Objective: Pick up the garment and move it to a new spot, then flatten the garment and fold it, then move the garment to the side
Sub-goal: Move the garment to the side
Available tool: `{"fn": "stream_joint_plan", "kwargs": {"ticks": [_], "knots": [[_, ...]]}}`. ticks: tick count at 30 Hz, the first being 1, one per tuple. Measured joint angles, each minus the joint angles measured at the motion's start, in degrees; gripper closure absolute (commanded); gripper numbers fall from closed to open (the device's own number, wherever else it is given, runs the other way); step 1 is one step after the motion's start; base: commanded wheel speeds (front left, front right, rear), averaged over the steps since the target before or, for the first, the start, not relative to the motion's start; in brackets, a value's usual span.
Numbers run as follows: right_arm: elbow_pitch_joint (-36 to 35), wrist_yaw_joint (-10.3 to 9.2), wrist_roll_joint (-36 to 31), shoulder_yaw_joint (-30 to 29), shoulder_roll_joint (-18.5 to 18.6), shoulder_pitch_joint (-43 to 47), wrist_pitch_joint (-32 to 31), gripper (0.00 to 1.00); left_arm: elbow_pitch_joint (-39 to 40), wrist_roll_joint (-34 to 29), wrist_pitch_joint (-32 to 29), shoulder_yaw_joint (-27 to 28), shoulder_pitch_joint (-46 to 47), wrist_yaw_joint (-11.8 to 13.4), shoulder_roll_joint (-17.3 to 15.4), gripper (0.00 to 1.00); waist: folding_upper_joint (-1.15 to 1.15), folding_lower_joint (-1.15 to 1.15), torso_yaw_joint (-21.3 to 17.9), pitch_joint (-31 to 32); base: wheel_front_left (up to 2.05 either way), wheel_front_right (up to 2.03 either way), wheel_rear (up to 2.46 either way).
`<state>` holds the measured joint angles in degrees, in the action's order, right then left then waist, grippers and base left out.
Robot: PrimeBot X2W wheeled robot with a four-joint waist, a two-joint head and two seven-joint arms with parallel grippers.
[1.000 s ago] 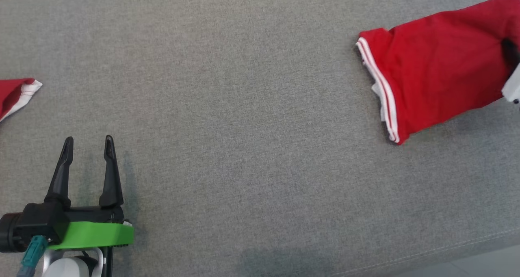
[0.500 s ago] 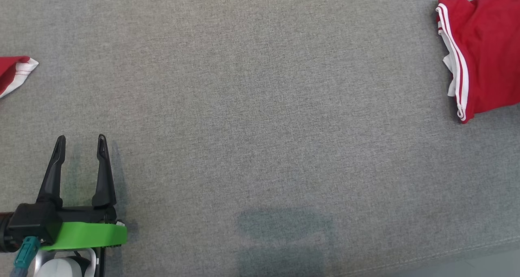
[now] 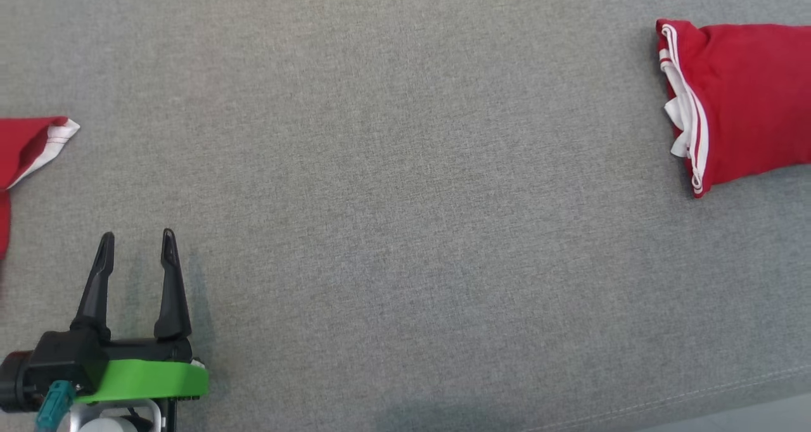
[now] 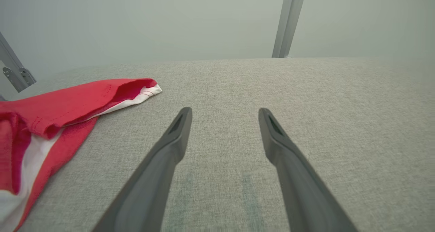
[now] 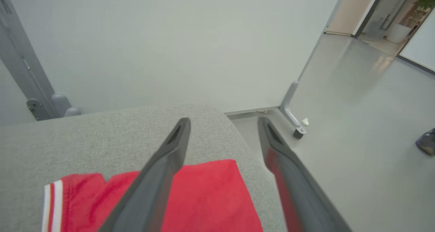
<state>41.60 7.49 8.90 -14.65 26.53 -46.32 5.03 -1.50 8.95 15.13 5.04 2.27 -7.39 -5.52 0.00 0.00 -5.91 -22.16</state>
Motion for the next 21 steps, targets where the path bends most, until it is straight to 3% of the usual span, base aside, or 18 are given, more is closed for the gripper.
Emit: {"fn": "stream_joint_plan", "kwargs": {"ticks": [9, 16, 21], "knots": [[-18.11, 0.0, 4.67, 5.21, -2.43, 18.09, 7.62, 0.0, -2.76, 0.86, 0.0, 0.37, -3.03, 0.0, 1.97, 0.0, 0.0, -0.01, 0.49, 8.06, 0.0, 0.0, 0.0], [-29.31, 0.01, 3.39, 5.59, -10.69, 32.64, 9.32, 0.0, -4.57, 1.01, -0.01, 0.66, -4.66, 0.02, 2.49, 0.0, 0.0, -0.01, 1.41, 14.26, 0.0, 0.0, 0.0], [-32.71, 0.0, 1.18, 5.47, -16.21, 40.51, 9.84, 0.0, -5.86, 1.26, 0.0, 0.38, -5.51, 0.35, 2.56, 0.0, 0.0, -0.01, 2.5, 17.73, 0.0, 0.0, 0.0]]}}
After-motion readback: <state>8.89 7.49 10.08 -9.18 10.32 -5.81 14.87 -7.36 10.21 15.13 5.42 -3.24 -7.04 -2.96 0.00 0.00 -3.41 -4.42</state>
